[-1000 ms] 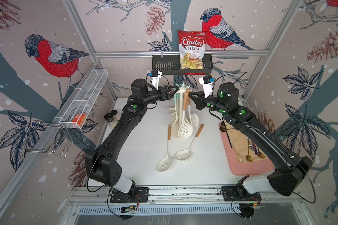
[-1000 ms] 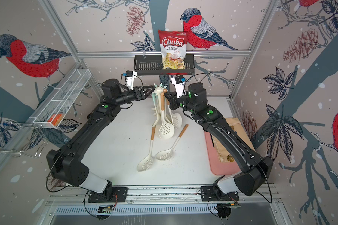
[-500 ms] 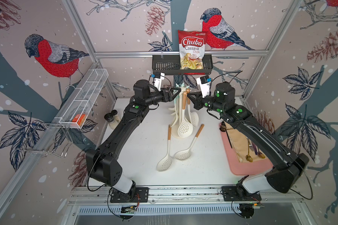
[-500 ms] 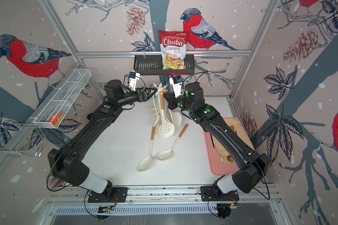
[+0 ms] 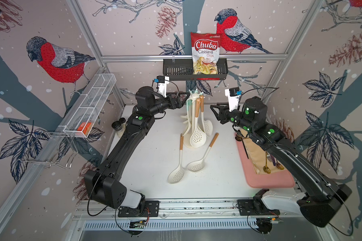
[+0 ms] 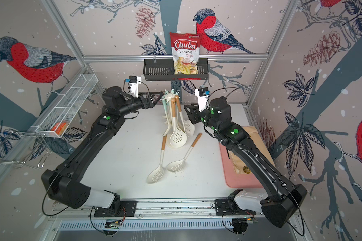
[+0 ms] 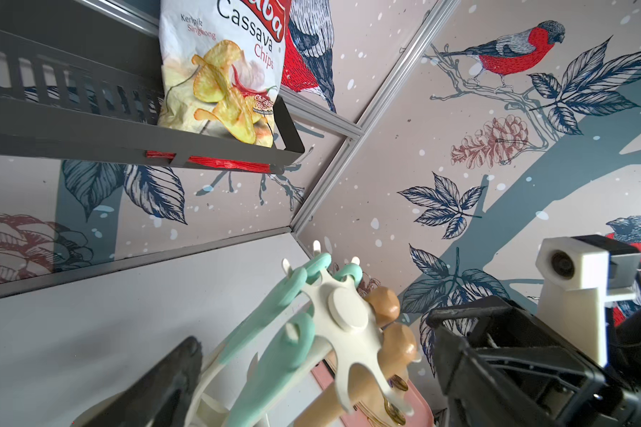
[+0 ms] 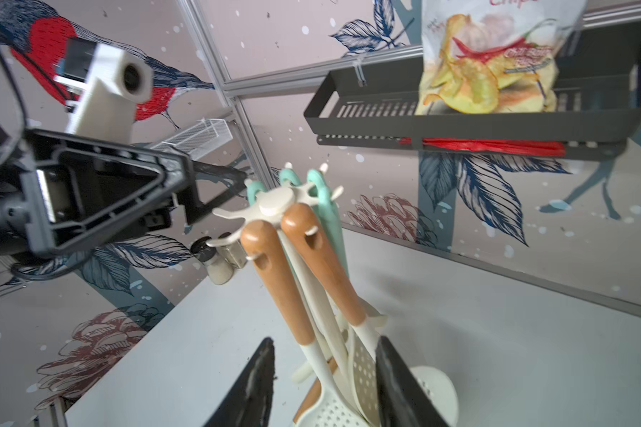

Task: Hang the skimmer on the kitchen utensil rack
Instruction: Adjust the skimmer on the rack, then pick up the skimmer from the center of the board.

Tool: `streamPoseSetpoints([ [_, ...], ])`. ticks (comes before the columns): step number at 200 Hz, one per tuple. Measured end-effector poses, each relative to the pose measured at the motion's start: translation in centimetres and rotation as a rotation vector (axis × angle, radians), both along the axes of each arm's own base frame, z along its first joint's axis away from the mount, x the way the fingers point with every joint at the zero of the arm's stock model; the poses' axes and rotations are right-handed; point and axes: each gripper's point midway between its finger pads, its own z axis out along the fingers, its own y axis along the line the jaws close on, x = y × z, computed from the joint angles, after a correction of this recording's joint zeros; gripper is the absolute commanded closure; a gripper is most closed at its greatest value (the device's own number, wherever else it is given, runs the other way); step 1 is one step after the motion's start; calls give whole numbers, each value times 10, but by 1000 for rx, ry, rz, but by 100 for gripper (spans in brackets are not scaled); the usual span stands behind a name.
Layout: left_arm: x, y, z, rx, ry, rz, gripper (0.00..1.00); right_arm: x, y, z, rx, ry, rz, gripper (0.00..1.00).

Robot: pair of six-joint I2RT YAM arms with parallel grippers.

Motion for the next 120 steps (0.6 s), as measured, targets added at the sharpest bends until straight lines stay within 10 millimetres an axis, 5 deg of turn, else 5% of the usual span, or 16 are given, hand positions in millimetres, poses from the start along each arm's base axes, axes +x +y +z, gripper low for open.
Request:
streamPoseSetpoints([
  [23, -14, 19, -9, 40, -24, 90, 0, -4, -13, -31, -13, 58, -69, 56],
  [42, -31, 32, -37, 99, 14, 170, 5, -15, -16, -70, -42, 138, -95, 57],
  [90, -92, 43, -165, 294, 232, 237, 13, -44, -19, -167, -85, 362, -173, 61],
  [120, -123, 43, -247, 383, 408, 235, 14, -51, -32, -208, -74, 487, -255, 61],
])
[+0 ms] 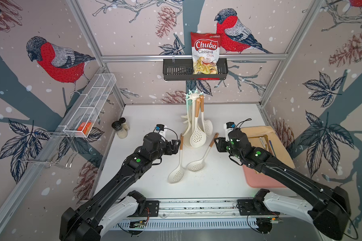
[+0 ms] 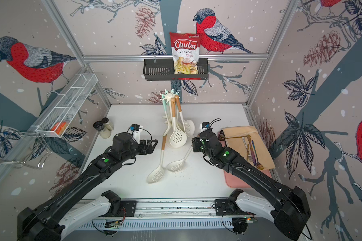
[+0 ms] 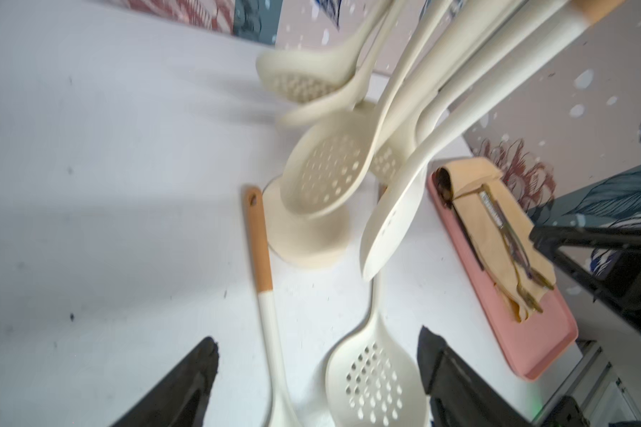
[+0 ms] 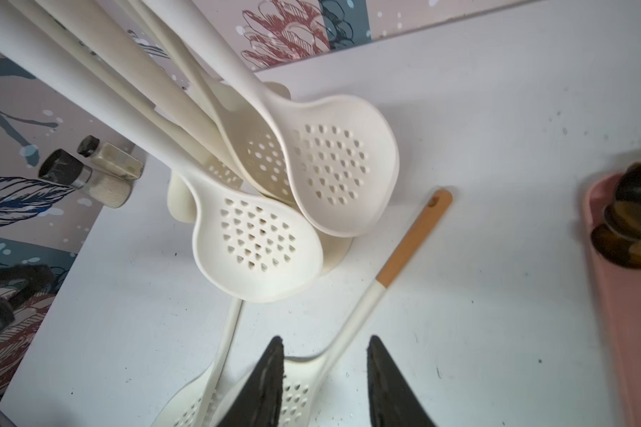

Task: Hang the skimmer on the kitchen utensil rack
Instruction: Pick up the skimmer from the center of the board.

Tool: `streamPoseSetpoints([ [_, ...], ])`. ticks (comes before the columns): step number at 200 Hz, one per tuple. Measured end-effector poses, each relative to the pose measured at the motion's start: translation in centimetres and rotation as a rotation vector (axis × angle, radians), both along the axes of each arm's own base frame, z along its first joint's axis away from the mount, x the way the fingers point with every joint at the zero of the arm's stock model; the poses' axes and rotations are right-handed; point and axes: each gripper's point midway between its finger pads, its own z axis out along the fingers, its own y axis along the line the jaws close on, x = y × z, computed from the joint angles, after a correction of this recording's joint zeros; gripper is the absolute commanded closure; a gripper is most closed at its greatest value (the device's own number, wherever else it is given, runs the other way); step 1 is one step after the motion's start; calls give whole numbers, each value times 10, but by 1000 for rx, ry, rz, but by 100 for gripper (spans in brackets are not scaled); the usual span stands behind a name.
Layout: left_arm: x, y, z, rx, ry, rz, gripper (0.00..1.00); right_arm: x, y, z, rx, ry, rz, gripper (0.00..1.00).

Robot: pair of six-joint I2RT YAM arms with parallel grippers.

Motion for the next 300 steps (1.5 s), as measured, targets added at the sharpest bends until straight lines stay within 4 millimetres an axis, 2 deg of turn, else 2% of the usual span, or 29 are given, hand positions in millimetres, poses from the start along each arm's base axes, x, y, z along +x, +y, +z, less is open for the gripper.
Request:
streamPoseSetpoints([
  [17, -10, -8, -33, 44, 82, -15, 14, -1, -4, -6, 11, 28, -25, 62],
  [40, -17, -16, -72, 105, 194, -32, 18, 2, -7, -3, 34, 31, -50, 62],
  [65, -17, -17, -101, 163, 270, -30, 25, 4, -10, 1, 47, 28, -59, 62],
  [87, -10, -19, -117, 202, 305, -20, 29, 4, -14, 0, 51, 30, -69, 63],
  [142, 16, -30, -141, 282, 327, -15, 37, 3, -25, 0, 73, 38, -95, 64],
  [217, 33, -17, -168, 445, 355, 23, 41, -2, -47, -4, 89, 39, -135, 64],
  [236, 37, -13, -170, 469, 349, 39, 51, -3, -52, -6, 90, 42, -145, 64],
  [264, 40, -3, -172, 476, 344, 70, 59, -4, -53, -6, 97, 48, -141, 64],
  [300, 42, 17, -171, 426, 346, 135, 79, -4, -54, -7, 97, 50, -145, 65],
])
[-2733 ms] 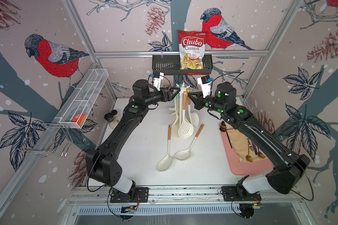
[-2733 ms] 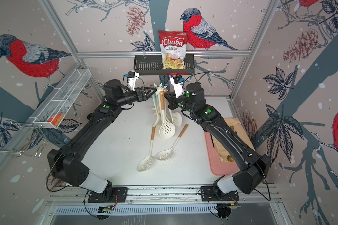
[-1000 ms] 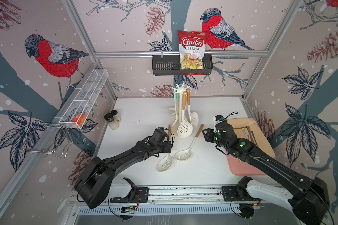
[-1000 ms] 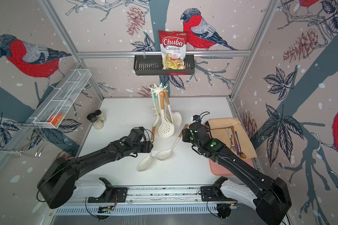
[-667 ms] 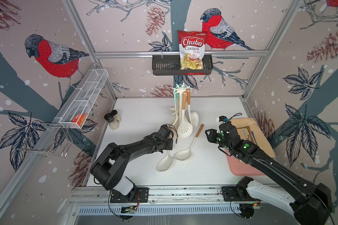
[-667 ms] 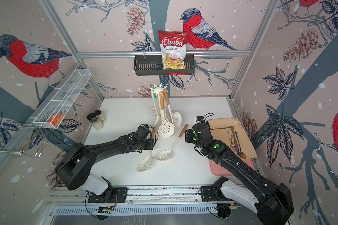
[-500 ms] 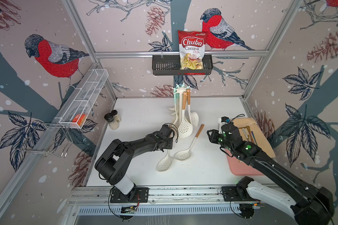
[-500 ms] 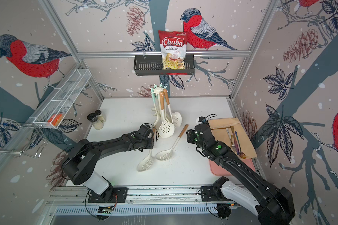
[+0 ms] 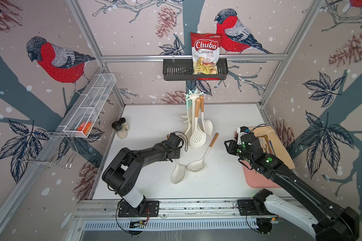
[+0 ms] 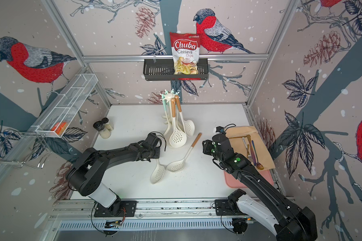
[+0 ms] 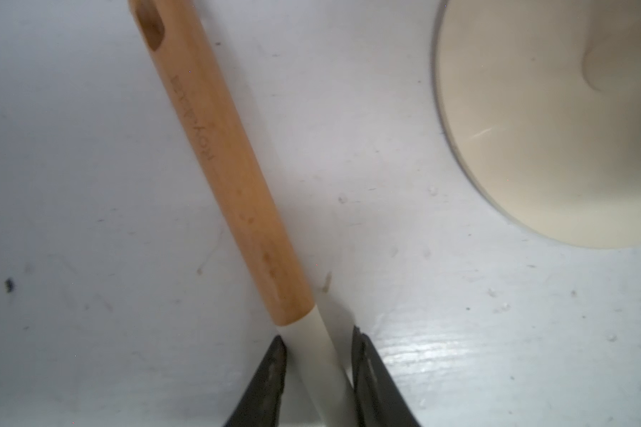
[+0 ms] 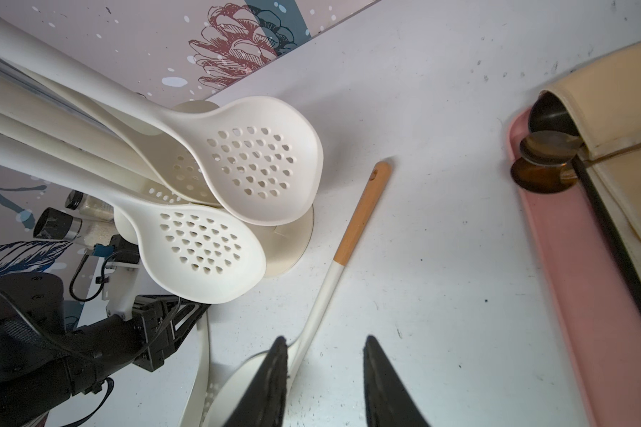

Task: Hang the skimmer on the kitchen utensil rack
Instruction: Pick up the skimmer from the center of the board.

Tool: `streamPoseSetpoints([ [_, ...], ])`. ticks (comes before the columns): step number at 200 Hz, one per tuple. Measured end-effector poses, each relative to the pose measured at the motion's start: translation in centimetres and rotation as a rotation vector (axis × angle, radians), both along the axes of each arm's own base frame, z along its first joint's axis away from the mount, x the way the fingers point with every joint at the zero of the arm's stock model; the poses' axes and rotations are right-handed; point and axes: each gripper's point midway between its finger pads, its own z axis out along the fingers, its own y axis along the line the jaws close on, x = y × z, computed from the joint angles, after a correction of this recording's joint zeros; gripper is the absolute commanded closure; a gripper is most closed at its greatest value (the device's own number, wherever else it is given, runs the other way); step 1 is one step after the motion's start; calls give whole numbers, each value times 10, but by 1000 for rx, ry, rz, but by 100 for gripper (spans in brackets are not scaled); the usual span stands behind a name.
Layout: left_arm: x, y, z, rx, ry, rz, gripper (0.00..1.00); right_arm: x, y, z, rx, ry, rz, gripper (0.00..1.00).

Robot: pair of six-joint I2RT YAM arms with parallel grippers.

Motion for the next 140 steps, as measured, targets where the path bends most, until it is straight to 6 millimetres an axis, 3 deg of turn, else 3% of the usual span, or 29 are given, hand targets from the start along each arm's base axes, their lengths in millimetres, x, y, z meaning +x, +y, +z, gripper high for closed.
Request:
streamPoseSetpoints([
  [45, -5, 19, 4, -46, 3, 50, 100, 0, 0, 1, 4, 1, 3, 65],
  [80, -6, 30, 21, -54, -26, 68, 100, -2, 0, 6, 15, -14, 2, 66],
  [97, -6, 34, 48, -70, -87, 79, 100, -3, -2, 16, 34, -42, 0, 66],
  [140, -4, 53, 155, -159, -404, 131, 100, -1, 2, 52, 115, -149, 6, 65],
])
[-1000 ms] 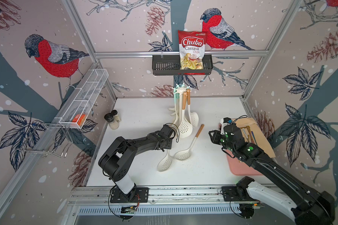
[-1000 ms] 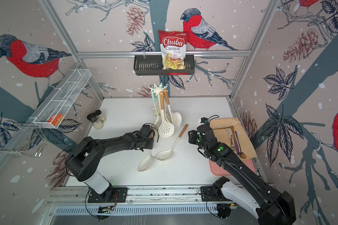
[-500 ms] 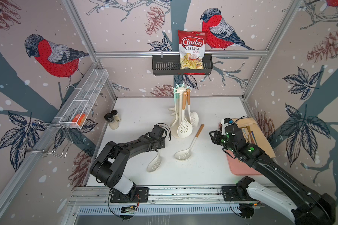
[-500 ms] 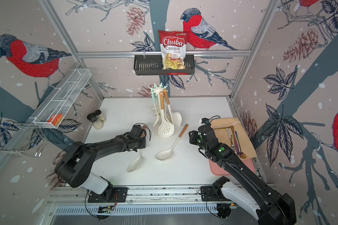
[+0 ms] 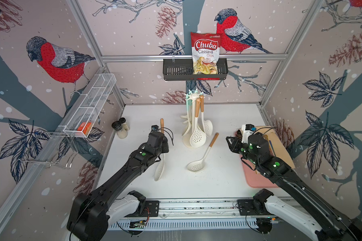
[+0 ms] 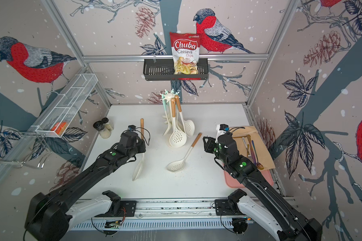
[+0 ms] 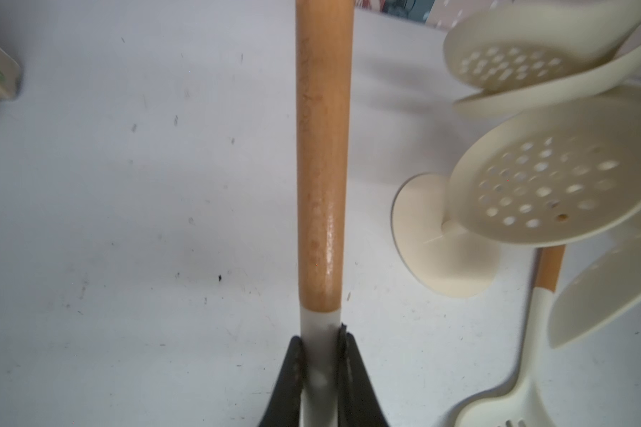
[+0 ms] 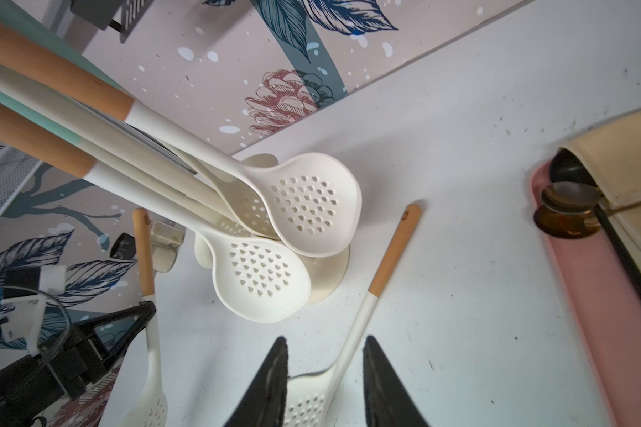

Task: Hang the skimmer on the kitchen utensil rack
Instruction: Pick up the skimmer from the center of the board.

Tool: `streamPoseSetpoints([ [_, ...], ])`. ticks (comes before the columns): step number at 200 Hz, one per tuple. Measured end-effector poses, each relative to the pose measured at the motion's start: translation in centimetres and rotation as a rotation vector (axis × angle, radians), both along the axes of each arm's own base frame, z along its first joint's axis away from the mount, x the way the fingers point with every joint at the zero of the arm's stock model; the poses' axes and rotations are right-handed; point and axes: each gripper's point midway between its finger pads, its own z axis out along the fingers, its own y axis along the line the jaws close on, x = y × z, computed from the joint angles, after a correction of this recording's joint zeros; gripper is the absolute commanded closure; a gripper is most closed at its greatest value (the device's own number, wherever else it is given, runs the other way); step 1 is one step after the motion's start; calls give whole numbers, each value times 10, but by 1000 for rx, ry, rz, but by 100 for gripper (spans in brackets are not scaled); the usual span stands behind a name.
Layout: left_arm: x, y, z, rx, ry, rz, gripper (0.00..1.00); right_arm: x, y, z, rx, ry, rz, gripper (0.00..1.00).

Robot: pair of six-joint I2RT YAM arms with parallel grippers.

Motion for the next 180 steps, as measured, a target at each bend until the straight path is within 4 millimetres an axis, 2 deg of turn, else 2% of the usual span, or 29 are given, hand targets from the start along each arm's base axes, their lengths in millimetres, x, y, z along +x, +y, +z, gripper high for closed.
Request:
streamPoseSetpoints([
  [25, -5, 8, 34, -21, -108, 2, 100, 1, 10, 13, 50, -24, 32, 66],
  [51, -19, -4, 68, -89, -218, -107, 100, -8, 35, 39, 112, -81, 156, 65],
  [99, -51, -32, 156, -219, -486, -350, 100, -35, 95, 147, 218, -268, 411, 54],
  [116, -58, -38, 187, -230, -556, -406, 100, -38, 116, 176, 231, -288, 460, 43],
  [133, -60, -47, 213, -226, -605, -465, 100, -33, 134, 203, 225, -302, 474, 31],
  [153, -58, -64, 227, -203, -620, -535, 100, -27, 153, 236, 237, -323, 486, 25],
  [180, -61, -91, 234, -163, -611, -629, 100, -22, 181, 269, 254, -343, 508, 25],
])
